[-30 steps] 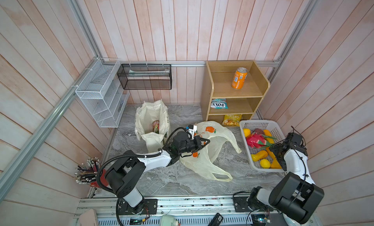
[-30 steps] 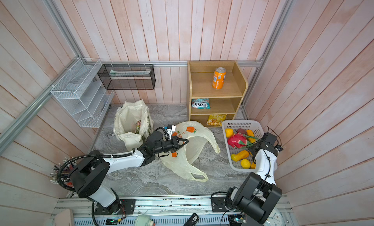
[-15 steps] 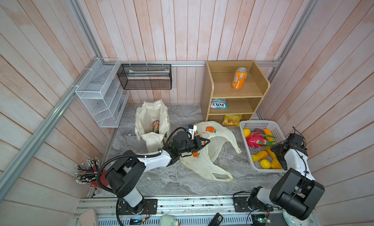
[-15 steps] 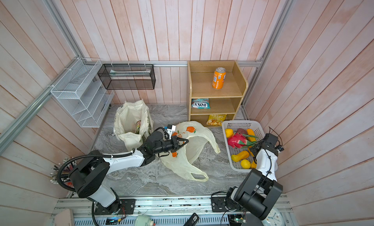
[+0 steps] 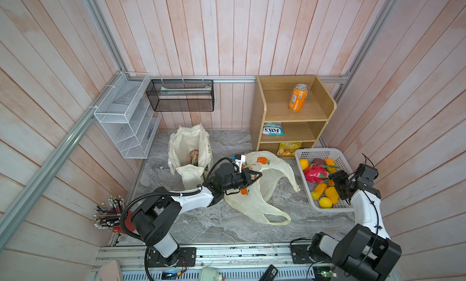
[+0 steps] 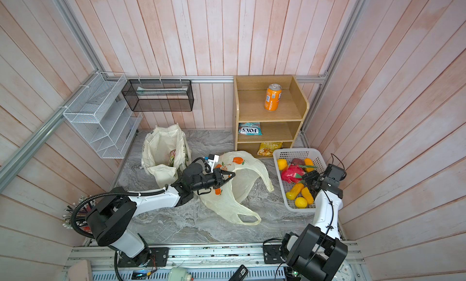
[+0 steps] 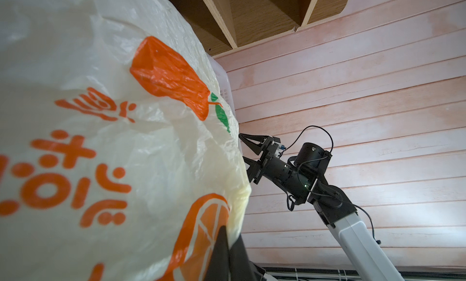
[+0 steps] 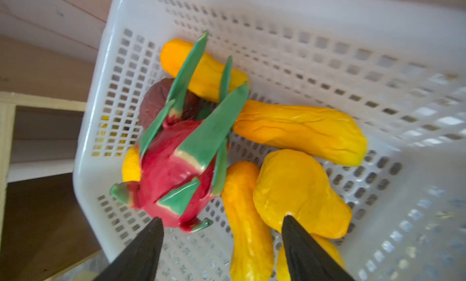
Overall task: Place the mixed food into the grocery bags and tie them
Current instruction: 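Lower the right gripper toward the yellow mango beside the dragon fruit, then close the right gripper on the yellow fruit in the basket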
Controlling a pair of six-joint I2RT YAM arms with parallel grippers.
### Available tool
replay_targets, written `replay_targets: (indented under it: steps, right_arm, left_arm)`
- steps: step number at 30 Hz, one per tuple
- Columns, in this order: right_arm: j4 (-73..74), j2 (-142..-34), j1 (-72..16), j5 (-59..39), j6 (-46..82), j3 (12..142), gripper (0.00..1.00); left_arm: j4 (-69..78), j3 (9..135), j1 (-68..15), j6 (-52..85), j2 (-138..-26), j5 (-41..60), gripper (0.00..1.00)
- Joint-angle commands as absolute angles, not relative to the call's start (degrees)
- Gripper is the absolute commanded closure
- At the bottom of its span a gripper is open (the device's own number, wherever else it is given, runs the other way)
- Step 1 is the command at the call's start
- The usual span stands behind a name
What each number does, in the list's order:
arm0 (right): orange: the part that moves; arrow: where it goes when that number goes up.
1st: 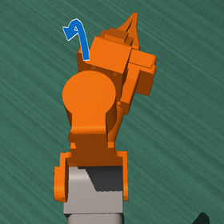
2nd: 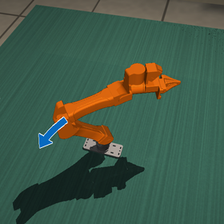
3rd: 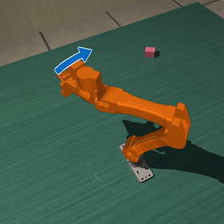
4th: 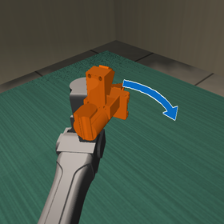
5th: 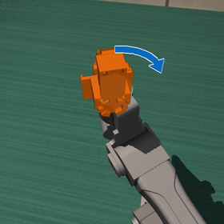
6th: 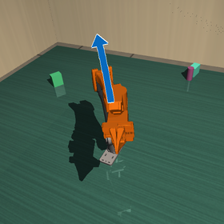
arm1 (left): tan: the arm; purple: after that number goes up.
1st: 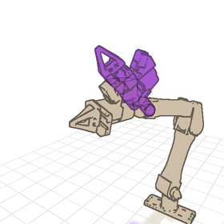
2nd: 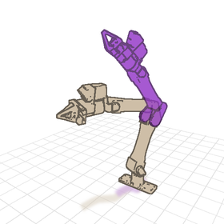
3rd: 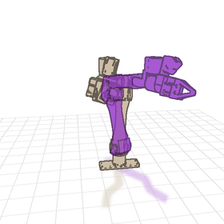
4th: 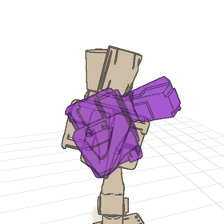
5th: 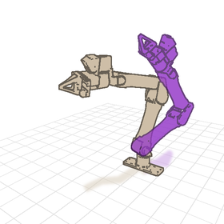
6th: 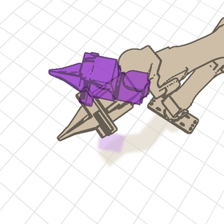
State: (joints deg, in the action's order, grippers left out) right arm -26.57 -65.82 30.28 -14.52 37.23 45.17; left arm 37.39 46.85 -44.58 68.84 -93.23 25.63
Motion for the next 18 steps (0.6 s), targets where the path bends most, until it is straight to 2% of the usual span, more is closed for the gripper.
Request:
replay_targets:
  steps: [1, 11, 18]
  right_arm:
    - [-28.2, -66.0, 27.7, -16.4, 37.0, 49.2, 0.25]
    - [-34.7, -63.8, 27.2, 1.0, 31.7, 49.3, 0.16]
    - [-32.6, -65.8, 27.5, 4.9, 29.7, 43.5, 0.12]
  left_arm:
    - [39.7, 48.6, -44.3, 69.1, -94.0, 26.9, 1.0]
    - [40.0, 48.9, -44.3, 69.0, -93.9, 27.3, 1.0]
    - [39.8, 49.3, -44.4, 69.1, -93.7, 27.5, 1.0]
